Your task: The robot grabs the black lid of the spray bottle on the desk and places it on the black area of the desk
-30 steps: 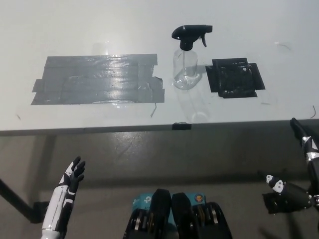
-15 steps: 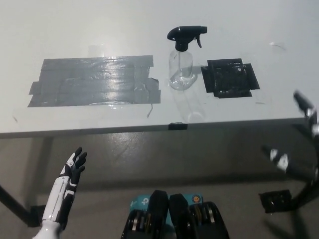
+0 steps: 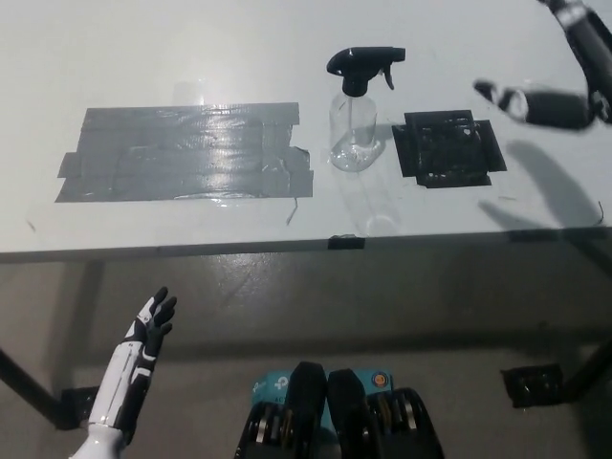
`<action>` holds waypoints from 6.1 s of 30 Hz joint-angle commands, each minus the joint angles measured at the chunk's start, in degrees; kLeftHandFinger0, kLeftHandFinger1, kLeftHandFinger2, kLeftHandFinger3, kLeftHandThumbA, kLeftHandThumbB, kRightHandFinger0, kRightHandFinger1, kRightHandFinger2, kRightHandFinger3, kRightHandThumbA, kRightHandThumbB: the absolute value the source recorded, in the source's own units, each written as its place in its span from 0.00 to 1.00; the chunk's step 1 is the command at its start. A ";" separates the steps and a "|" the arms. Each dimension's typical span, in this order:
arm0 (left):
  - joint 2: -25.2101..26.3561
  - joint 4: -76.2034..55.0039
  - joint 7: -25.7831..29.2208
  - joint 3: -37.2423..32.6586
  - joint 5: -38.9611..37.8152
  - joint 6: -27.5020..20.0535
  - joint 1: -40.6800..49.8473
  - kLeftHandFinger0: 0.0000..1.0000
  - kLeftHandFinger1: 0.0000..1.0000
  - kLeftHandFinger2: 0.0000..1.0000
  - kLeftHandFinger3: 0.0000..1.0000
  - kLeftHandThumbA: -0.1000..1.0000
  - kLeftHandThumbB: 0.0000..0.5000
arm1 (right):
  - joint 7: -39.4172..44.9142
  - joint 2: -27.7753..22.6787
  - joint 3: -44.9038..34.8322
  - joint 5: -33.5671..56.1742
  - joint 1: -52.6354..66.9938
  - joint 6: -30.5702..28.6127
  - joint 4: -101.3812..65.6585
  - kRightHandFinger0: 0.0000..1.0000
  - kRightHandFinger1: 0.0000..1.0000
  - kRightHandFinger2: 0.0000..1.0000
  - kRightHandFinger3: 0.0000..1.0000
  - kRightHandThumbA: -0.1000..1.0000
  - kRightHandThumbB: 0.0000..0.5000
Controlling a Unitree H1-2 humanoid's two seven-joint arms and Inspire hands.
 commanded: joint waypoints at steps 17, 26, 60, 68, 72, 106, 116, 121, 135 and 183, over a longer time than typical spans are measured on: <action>1.79 -1.75 -2.24 -3.62 3.27 0.60 0.30 1.00 1.00 1.00 1.00 0.96 0.25 | 18.94 3.34 13.22 -0.66 -38.75 5.02 47.57 1.00 1.00 1.00 1.00 0.77 0.98; 1.89 -3.98 -2.76 -4.77 4.60 3.78 0.37 1.00 1.00 1.00 1.00 0.95 0.30 | 18.28 8.26 17.03 -3.59 -45.19 -5.17 66.70 1.00 1.00 1.00 1.00 0.89 0.94; 2.02 -5.09 -3.10 -6.61 5.78 2.96 -0.71 1.00 1.00 1.00 1.00 0.92 0.28 | 8.64 15.24 19.24 -10.45 -43.06 -10.22 79.23 1.00 1.00 1.00 1.00 0.88 1.00; 2.11 -5.19 -3.20 -7.11 6.74 3.51 -1.12 1.00 1.00 1.00 1.00 0.91 0.26 | 7.06 15.70 17.70 -9.75 -41.49 -10.59 80.14 1.00 1.00 1.00 1.00 0.86 1.00; 1.98 -5.41 -3.08 -7.09 7.13 4.00 -1.32 1.00 1.00 1.00 1.00 0.80 0.21 | 6.01 15.95 17.26 -9.85 -41.06 -10.31 80.34 1.00 1.00 1.00 1.00 0.86 1.00; 2.24 -5.84 -3.29 -9.19 10.98 5.20 -2.71 0.94 0.96 0.95 1.00 0.06 0.37 | 6.54 15.41 7.01 -5.77 -41.29 -8.56 80.13 1.00 1.00 1.00 1.00 0.58 0.98; 2.24 -5.26 -3.17 -9.11 11.91 4.15 -3.39 0.95 0.96 0.93 1.00 0.06 0.40 | 7.58 14.76 8.52 -7.10 -40.43 -8.33 80.91 1.00 1.00 1.00 1.00 0.55 0.94; 2.29 -5.31 -3.11 -9.11 12.51 3.96 -3.50 0.95 0.96 0.93 1.00 0.06 0.41 | 9.25 14.60 9.67 -7.62 -40.30 -8.24 81.06 1.00 1.00 1.00 1.00 0.57 0.93; 2.13 -5.14 -3.76 -9.17 12.40 4.06 -5.18 0.91 0.93 0.92 1.00 0.03 0.42 | 14.40 13.51 11.47 -8.61 -40.99 -7.75 81.54 0.84 0.78 0.82 0.88 0.29 0.82; 1.70 -4.26 -3.56 -9.79 12.64 4.84 -7.02 0.91 0.91 0.90 0.99 0.03 0.42 | -3.52 7.87 -16.26 8.60 -38.62 -7.01 80.42 0.29 0.31 0.47 0.49 0.00 0.72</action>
